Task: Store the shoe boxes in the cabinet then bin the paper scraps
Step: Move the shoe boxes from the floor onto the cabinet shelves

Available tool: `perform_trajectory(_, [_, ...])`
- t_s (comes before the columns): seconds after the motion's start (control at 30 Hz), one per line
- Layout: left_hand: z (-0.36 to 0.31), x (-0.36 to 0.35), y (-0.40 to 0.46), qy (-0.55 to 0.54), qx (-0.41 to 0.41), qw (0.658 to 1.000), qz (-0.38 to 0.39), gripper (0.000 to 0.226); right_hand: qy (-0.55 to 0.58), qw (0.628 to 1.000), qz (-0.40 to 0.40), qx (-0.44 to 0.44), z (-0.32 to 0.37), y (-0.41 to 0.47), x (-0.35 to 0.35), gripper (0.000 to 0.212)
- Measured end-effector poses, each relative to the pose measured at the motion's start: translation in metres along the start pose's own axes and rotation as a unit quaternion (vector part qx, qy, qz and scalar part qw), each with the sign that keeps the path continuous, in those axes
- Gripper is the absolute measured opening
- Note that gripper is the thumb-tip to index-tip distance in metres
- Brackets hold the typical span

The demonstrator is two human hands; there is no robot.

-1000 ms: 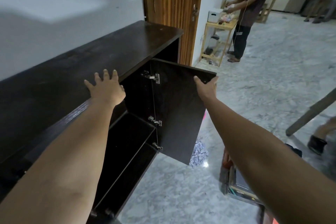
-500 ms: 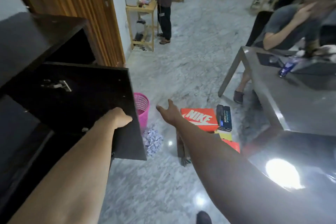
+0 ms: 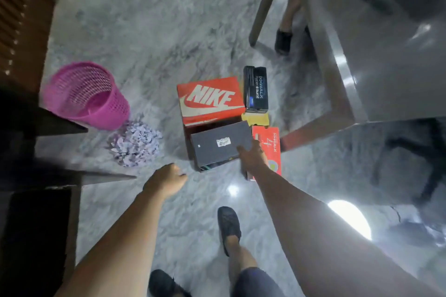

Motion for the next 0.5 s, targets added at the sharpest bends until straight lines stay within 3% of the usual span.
perform_trajectory(0.1, [-0.007, -0.045, 0.099, -0.045, 0.024, 0.999, 0.005, 0.057, 0.018, 0.999, -0.008, -0.046, -0.045, 0.094, -0.011, 0.086])
perform_trajectory(0.2, [-0.001, -0.078, 0.192, -0.073, 0.040, 0.997, 0.002, 0.069, 0.001, 0.996, -0.045, -0.073, -0.056, 0.165, -0.017, 0.074])
perform_trajectory(0.37, [0.035, -0.095, 0.312, -0.235, 0.071, 0.968, -0.058, 0.076, 0.004, 0.987, -0.141, -0.081, -0.081, 0.281, -0.015, 0.079])
perform_trajectory(0.5, [0.048, -0.120, 0.374, -0.375, 0.052, 0.923, -0.068, 0.062, 0.039, 0.992, -0.104, -0.064, -0.102, 0.326, -0.030, 0.078])
Point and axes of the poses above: each hand's wrist, its own y-axis towards the middle knuckle, its own x-axis out of the back of the hand, z = x × y, the point moved 7 cm from there along y, towards the middle knuckle, and after that the axes turned 7 degrees about z, right-handed, at the moved point
